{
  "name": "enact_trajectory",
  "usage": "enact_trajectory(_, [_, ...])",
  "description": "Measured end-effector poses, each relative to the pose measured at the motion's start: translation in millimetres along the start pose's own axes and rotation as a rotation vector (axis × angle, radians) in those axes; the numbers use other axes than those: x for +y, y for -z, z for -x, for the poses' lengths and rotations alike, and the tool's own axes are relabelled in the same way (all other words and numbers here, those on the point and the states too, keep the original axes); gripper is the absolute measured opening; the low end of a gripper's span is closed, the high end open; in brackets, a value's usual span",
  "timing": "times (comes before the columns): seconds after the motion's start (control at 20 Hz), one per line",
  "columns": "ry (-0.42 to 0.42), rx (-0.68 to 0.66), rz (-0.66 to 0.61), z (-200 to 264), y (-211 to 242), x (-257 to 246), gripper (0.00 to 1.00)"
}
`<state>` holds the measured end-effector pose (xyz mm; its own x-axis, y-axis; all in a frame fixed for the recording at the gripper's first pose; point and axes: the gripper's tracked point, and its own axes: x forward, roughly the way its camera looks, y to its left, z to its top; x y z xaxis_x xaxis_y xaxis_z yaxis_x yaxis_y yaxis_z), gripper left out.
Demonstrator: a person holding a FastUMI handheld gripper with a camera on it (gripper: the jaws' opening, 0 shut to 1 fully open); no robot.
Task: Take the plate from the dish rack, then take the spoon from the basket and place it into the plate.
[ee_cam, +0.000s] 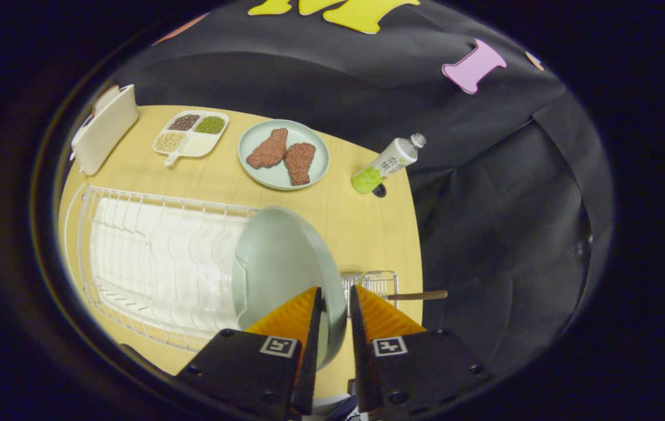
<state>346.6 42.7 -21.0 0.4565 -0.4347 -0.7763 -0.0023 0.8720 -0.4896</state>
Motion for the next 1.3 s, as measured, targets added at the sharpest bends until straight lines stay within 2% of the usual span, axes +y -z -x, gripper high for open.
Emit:
enact_trajectory(0.1, [-0.031,-0.011,-0.015,9,-2,9,0.23])
enact_trajectory(0.2, [-0.006,-0.004,-0.026,13,1,5,0.17])
enact_trajectory(0.35, [0.032,-0.011,-0.047,21,4,4,0.15])
enact_trajectory(0.5, [0.117,-0.078,-0.066,39,-3,-10,0.15])
enact_trajectory(0.7, [0.149,-0.157,-0.076,63,5,-15,0.14])
enact_trajectory(1.0, [0.041,-0.227,-0.064,98,35,4,0.14])
enact_trajectory(1.2, [0.002,-0.283,-0.035,124,53,10,0.15])
enact_trajectory(1.3, [-0.073,-0.296,-0.028,131,71,19,0.14])
